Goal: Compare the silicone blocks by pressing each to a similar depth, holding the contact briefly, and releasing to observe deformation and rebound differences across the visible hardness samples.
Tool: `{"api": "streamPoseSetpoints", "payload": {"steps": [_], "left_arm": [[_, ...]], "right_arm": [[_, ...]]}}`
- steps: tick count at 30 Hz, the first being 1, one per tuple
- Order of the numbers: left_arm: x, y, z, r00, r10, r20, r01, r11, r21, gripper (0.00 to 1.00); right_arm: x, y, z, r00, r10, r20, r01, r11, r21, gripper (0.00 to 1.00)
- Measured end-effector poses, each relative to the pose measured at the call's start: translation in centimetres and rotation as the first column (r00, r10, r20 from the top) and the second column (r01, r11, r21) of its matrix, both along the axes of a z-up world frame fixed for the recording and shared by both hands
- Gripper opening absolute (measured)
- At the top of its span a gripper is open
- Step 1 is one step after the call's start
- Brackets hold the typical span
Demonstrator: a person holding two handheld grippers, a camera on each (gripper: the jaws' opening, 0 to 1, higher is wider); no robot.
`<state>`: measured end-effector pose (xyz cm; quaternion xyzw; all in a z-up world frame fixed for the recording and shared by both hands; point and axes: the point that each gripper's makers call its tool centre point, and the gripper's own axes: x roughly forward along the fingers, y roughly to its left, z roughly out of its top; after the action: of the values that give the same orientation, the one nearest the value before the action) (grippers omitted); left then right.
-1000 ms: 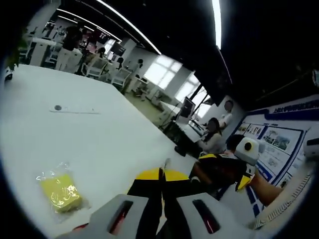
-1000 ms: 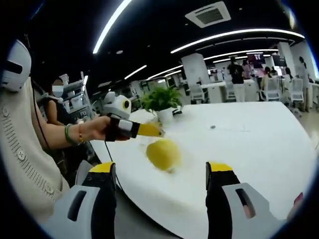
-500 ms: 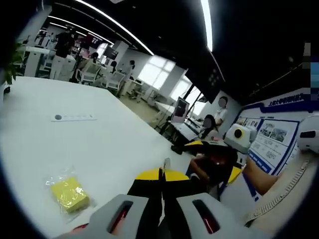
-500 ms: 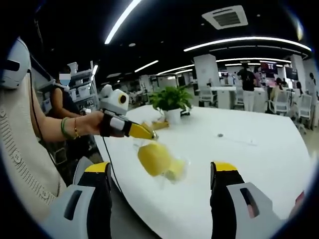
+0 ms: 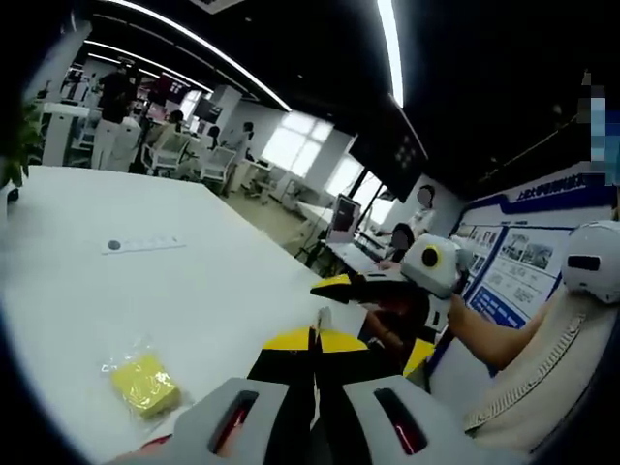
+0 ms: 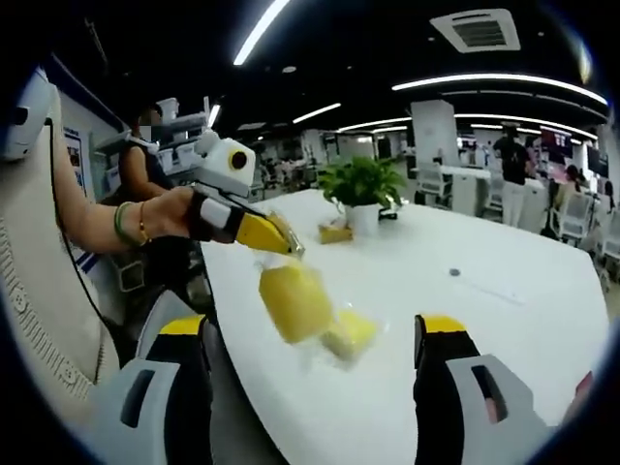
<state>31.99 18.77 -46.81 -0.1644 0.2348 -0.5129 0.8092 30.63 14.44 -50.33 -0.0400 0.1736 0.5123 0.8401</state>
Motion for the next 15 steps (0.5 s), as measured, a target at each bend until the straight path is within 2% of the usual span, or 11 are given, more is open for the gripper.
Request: {"api": "streamPoseSetpoints", "payload": {"steps": [7,15], "left_arm": [[-0.6,-0.1,0.9,0.999,-0.038,0.028,0.037,0.999,0.020,0.00],[-1.1,-0.5,1.5,0.996,-0.070,0.057,0.068,0.997,0.046,0.00]], "right_arm": [[0.6,2.5,-0.4,0.997,0.071,-0.004,-0.071,0.997,0.004,0.77],[0.3,5.3,-1.3,0.986,0.165,-0.019,-0.165,0.986,-0.003,0.66]]}}
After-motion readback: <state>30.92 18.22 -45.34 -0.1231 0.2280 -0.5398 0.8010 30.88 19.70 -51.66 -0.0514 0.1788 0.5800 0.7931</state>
